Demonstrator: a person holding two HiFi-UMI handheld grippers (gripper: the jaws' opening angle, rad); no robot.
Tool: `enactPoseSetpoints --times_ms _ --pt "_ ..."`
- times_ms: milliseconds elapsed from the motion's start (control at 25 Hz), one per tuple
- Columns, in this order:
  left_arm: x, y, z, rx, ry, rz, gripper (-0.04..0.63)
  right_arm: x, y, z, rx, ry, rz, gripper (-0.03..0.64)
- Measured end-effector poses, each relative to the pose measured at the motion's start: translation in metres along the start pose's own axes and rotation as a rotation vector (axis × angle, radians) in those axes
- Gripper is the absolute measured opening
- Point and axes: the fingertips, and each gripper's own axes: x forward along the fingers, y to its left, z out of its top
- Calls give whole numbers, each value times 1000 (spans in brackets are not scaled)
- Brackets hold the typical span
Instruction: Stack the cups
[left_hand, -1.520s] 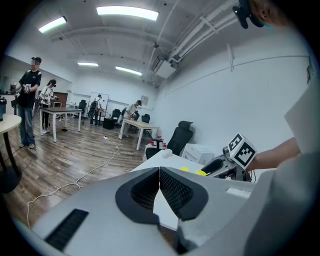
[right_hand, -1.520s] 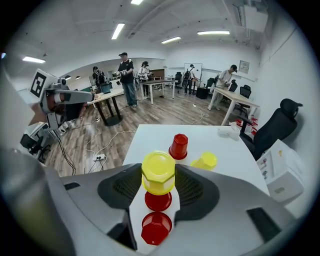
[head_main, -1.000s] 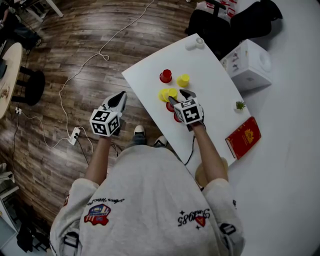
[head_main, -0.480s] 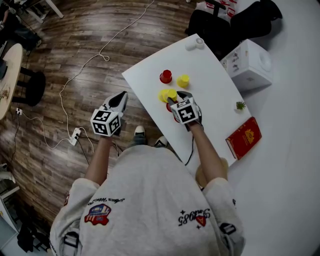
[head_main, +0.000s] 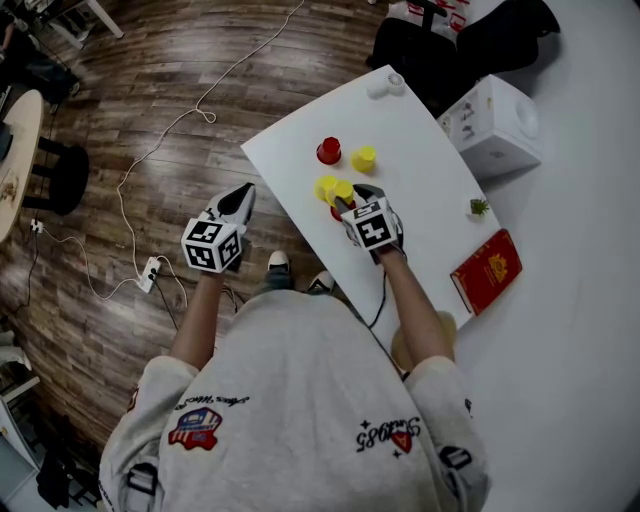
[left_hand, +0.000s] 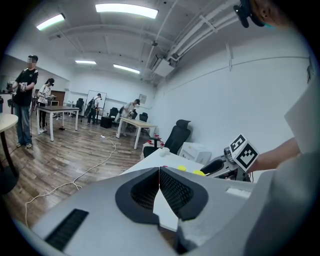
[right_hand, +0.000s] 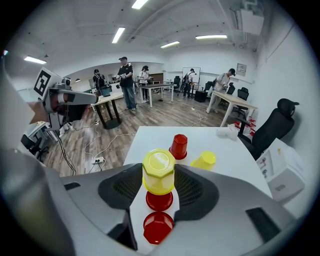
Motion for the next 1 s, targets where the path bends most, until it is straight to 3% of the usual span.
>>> enactPoseSetpoints --times_ms 200,280,480,680,1000 --pt "-3 2 0 -1 -4 5 6 0 0 2 -8 -7 -11 209" --pt "-4 2 -1 -2 -4 10 6 -3 -1 6 -1 -31 -11 249" --pt "-5 4 -3 -5 -1 16 6 -15 -21 13 108 -126 -19 252" --pt "-5 6 -6 -9 5 20 6 -27 -61 20 198 -188 -86 250" --pt "-7 9 -4 -5 4 49 6 -10 -114 13 187 -143 -144 252"
